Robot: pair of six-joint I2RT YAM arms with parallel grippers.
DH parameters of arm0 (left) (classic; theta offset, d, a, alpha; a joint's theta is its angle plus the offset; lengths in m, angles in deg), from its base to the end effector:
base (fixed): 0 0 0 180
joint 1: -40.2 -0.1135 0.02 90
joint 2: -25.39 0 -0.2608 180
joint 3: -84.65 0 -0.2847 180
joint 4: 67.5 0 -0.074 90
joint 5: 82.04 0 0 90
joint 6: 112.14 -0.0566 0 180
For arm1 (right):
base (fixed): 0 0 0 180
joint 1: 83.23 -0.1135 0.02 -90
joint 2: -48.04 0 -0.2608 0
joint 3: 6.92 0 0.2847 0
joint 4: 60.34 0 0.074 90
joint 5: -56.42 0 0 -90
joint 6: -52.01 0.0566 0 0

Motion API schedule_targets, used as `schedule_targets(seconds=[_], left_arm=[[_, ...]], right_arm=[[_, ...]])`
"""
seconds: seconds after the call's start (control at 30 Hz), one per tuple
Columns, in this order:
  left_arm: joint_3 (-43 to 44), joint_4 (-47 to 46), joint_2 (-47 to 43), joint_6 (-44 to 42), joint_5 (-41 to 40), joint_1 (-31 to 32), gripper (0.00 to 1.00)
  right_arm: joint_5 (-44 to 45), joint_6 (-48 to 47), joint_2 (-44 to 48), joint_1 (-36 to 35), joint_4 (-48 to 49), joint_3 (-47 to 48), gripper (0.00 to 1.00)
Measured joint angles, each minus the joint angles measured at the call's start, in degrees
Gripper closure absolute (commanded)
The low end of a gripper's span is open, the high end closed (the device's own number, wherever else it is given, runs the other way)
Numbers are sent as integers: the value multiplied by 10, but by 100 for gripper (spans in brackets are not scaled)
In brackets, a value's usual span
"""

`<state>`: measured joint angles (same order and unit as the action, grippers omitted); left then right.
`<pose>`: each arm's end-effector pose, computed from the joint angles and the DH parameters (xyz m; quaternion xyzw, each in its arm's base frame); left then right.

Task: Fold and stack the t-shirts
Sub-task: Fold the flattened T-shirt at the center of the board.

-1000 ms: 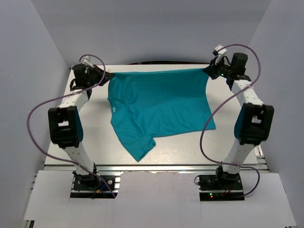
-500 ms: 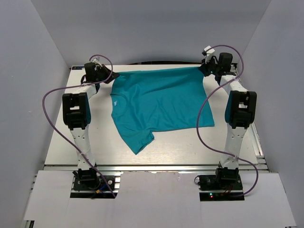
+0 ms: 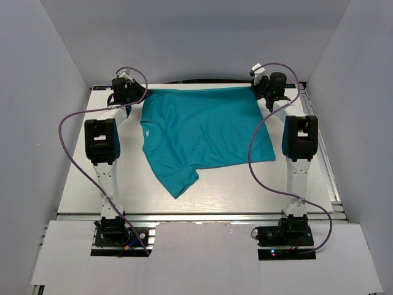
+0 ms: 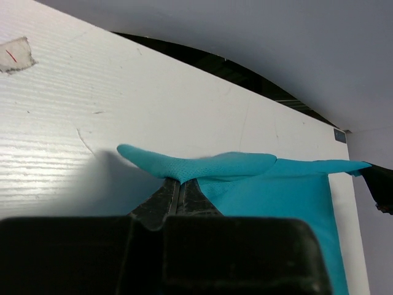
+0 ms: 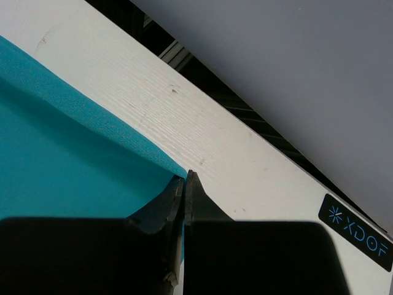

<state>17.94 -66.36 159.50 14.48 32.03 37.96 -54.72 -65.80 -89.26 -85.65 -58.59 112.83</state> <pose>0.5847 -0.0002 0.1526 -0.1596 0.8033 -0.3268 0.4717 0.6037 0.0459 0.1700 -0.3113 0.7281 0.0124 0.6106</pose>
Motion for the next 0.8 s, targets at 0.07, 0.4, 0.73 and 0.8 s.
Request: schedule_targets(seconds=[0.07,0.4,0.73,0.8], left_arm=[[9,-1,5,-5,-4,0,100],[-8,-10,5,-20,8,0,100],[-93,-10,-24,-46,30,-1,100],[-103,-11,-33,-52,35,0,100]], right_arm=[[3,-4,-7,-4,5,2,100],[-10,-15,-15,-4,28,4,100],[-44,-32,-15,-3,20,-13,100],[-48,-34,-15,-3,17,-13,100]])
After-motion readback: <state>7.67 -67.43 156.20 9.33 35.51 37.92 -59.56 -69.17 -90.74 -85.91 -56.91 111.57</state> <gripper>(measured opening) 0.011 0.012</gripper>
